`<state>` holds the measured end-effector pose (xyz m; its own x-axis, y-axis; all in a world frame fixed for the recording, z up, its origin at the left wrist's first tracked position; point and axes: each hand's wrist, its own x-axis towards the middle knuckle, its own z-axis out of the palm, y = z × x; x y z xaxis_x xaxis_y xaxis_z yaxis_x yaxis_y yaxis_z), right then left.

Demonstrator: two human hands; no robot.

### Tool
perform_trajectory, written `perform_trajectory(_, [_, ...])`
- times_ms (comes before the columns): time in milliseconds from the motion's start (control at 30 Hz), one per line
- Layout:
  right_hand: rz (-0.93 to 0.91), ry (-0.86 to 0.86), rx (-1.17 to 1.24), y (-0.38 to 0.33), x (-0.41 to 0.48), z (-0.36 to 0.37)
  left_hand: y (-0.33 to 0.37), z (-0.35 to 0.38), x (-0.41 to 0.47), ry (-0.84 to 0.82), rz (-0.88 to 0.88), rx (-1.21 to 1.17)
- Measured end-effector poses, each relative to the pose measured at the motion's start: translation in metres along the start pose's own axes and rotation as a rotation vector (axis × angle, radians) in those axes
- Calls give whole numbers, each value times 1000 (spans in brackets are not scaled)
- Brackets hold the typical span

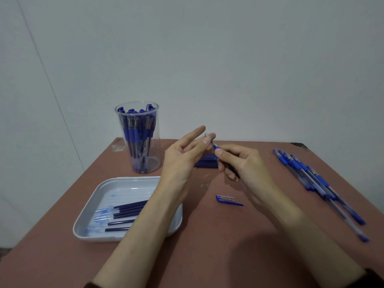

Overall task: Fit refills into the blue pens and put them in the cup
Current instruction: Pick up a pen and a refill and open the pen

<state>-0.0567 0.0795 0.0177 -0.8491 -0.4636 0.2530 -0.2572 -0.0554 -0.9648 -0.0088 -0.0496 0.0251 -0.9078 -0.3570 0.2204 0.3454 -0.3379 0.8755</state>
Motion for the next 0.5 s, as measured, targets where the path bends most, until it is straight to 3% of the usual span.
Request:
perform_trajectory(133, [-6,-2,-136,3,1,0,1,-4,2,136,57,-13])
perform_trajectory(233, [28,88,-227,8,5,-7,4,-10,6,201,96,71])
perform_trajectory(400, [55,225,-283,13,12,-21,-7,-10,5,34,186,814])
perform_trajectory(500, [47,240,-284,14,12,-23,-15,-6,0,-96,185,1116])
